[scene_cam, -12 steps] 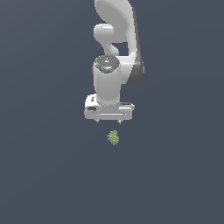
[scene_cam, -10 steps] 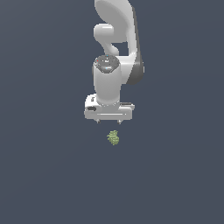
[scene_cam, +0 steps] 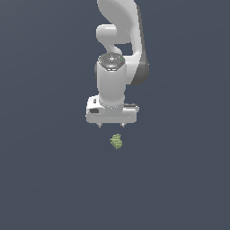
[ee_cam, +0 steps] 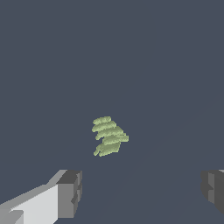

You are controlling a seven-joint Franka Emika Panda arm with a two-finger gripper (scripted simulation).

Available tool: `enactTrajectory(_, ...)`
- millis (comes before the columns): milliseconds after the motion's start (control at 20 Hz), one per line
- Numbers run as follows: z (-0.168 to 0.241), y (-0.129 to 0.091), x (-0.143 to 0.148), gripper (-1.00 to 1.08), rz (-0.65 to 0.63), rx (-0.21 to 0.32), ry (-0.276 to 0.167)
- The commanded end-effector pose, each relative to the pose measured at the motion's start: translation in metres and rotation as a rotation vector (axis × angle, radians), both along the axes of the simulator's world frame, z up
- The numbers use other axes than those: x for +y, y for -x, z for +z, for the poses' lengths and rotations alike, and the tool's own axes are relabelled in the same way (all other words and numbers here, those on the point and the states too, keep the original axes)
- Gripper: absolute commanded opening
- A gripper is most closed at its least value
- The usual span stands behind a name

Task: Pick up the object and move it to a goal position.

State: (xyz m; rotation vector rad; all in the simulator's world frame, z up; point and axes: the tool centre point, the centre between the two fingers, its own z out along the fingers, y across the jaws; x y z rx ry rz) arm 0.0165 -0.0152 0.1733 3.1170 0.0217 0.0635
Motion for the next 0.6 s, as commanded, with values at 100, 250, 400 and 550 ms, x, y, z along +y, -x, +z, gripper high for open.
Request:
enactTrajectory(100,-0.0005,-0.0002,0.0,1.0,-0.006,0.0,0.0)
enactTrajectory(250,-0.0017,-0.0005,0.0003,1.0,-0.025,0.001,-0.001)
enactTrajectory(400,-0.0037,-0.0009,0.0009,1.0,-0.056,0.001,-0.004)
enactTrajectory(550,-0.0063,-0.0014,0.0018,1.0,-0.097,0.002,-0.008)
